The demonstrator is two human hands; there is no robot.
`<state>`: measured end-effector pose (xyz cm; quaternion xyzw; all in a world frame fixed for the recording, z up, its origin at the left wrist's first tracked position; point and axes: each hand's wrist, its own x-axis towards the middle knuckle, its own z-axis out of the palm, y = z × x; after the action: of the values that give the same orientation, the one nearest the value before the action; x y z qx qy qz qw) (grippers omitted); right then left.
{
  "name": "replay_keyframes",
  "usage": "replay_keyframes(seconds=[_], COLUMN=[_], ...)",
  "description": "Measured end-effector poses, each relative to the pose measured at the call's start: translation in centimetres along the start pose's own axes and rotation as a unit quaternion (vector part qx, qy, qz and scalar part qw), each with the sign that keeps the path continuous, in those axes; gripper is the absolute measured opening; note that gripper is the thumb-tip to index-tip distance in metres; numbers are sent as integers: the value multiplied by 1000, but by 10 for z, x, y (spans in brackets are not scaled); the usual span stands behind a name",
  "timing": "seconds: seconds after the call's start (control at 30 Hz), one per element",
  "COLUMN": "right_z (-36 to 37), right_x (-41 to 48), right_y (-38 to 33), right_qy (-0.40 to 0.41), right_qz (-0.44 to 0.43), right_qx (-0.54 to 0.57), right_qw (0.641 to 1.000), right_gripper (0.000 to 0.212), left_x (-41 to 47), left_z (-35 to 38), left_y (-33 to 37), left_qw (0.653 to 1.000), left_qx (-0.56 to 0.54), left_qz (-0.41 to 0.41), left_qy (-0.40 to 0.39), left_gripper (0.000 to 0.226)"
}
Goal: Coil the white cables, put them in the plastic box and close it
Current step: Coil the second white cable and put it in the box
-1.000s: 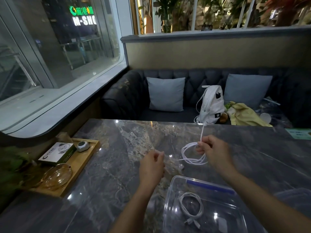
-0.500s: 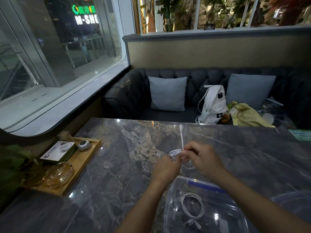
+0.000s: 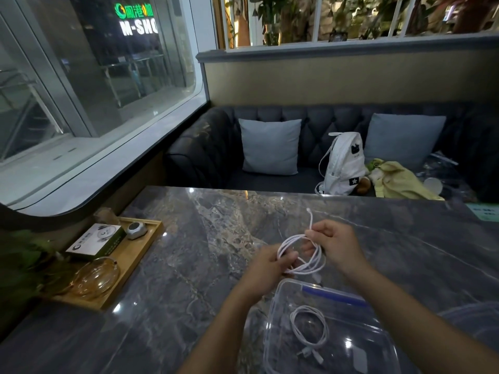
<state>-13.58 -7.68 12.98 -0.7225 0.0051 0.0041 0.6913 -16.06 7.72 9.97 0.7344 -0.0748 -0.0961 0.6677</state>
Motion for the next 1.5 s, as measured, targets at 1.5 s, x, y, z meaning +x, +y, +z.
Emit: replay_keyframes(seconds=[1.5], right_z=[3], right_x=[-6], right_y=[2], right_qy=[40], right_qz=[17], right_qx=[-143], right_qw=[989], right_gripper=[16], left_x=[3], left_z=[20], left_y=[20], left_qw=[913], left_qx=[-296], left_qz=[-5], left_qy=[280], left_gripper=[12])
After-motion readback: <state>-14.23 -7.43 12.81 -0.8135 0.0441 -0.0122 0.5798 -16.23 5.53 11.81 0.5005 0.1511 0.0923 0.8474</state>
